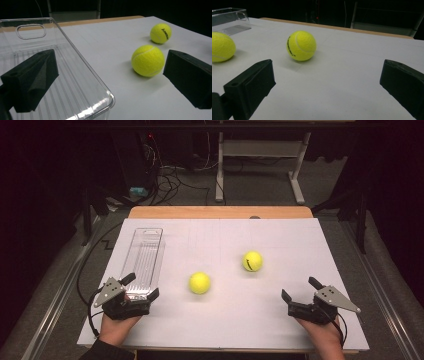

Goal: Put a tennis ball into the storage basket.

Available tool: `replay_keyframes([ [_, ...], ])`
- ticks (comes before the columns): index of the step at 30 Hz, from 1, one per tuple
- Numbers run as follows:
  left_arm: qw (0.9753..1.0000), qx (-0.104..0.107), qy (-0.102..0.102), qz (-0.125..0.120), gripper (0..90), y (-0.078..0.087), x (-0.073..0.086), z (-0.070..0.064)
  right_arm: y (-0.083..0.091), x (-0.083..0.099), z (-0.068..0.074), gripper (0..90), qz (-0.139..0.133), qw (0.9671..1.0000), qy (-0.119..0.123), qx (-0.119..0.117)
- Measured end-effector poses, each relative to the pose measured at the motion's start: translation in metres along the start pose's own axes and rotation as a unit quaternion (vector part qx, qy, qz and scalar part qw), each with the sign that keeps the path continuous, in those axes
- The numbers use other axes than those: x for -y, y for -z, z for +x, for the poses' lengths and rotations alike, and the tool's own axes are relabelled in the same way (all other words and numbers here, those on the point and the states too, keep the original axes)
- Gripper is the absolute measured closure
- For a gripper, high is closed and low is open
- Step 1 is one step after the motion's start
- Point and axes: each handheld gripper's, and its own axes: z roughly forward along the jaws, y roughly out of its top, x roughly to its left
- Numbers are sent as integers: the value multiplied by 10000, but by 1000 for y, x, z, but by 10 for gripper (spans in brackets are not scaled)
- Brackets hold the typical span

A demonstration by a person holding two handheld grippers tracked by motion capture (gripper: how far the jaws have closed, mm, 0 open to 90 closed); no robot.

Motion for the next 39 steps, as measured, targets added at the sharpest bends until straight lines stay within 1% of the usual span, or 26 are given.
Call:
replay_keyframes([
  [3,10000,13,19,13,7,-1,0,-1,1,-1,1,0,-35,10000,5,-14],
  [7,10000,20,28,7,6,-1,0,-1,1,-1,3,0,19,10000,-10,-42],
  [13,10000,23,-16,21,7,-3,-1,-2,1,-1,3,0,-25,10000,37,-40],
  [18,10000,29,-62,27,7,-2,-2,-4,-1,0,3,0,-5,10000,41,-49],
  [23,10000,56,-50,19,7,-3,-4,-5,-1,-1,4,0,0,10000,63,-65],
  [25,9999,89,-113,86,7,-4,-6,-7,-1,0,4,0,4,10000,68,-67],
  [27,9996,120,-203,163,7,-6,-9,-11,-1,0,4,0,7,10000,64,-71],
  [31,9988,216,-311,301,7,-11,-11,-20,-2,0,4,0,53,9999,60,-61],
  [36,9979,364,-343,420,7,-17,-12,-30,-3,0,4,0,62,9999,58,-80],
  [39,9968,441,-403,539,7,-20,-13,-36,-3,0,5,0,74,9999,90,-92],
])
